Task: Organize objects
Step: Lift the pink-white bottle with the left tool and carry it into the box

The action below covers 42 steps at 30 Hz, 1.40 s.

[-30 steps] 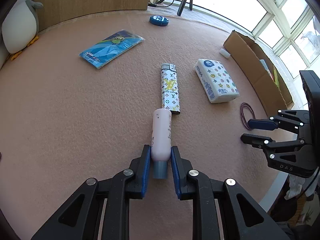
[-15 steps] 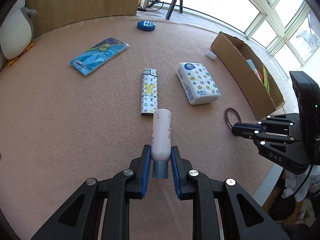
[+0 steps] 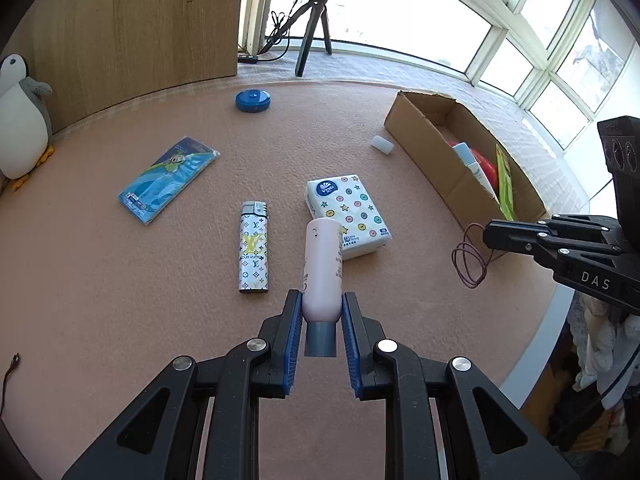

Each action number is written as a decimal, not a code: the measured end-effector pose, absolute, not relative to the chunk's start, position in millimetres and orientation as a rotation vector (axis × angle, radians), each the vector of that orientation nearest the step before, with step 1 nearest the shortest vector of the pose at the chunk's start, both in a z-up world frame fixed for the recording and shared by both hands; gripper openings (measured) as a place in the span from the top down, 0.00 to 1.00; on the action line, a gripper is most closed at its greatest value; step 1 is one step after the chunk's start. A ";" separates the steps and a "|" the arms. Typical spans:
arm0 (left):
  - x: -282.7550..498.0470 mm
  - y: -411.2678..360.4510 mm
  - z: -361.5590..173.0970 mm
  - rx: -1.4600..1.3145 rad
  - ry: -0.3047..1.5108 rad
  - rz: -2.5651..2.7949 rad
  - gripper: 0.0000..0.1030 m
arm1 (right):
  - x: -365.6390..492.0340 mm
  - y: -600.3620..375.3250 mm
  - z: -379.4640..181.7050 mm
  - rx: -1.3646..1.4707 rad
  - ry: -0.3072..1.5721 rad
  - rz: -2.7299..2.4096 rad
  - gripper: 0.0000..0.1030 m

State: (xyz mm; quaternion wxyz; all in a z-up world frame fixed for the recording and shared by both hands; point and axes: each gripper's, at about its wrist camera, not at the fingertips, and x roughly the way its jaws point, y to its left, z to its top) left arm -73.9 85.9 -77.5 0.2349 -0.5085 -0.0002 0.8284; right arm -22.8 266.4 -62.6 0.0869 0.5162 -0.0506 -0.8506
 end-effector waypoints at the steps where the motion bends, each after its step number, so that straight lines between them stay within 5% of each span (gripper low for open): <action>1: -75.1 88.7 -75.5 -1.390 -0.009 2.268 0.79 | -19.7 269.8 -58.0 1.526 -0.162 -2.543 0.98; 19: -98.3 203.3 -36.5 -1.225 0.061 2.195 0.79 | -1.5 367.0 -2.2 1.367 -0.322 -2.753 0.98; 32: -112.3 314.6 -41.5 -1.202 0.092 2.074 0.79 | -12.0 431.5 -15.6 1.393 -0.446 -2.797 0.98; 34: -111.3 325.4 -42.7 -1.199 0.112 2.056 0.78 | -13.6 439.5 -16.6 1.399 -0.472 -2.815 0.88; 37: -109.1 329.6 -41.5 -1.186 0.123 2.069 0.47 | -14.3 449.8 -15.2 1.385 -0.516 -2.841 0.56; 42: -107.7 317.2 -39.5 -1.181 0.107 2.089 0.45 | -15.6 448.6 -13.3 1.369 -0.514 -2.848 0.55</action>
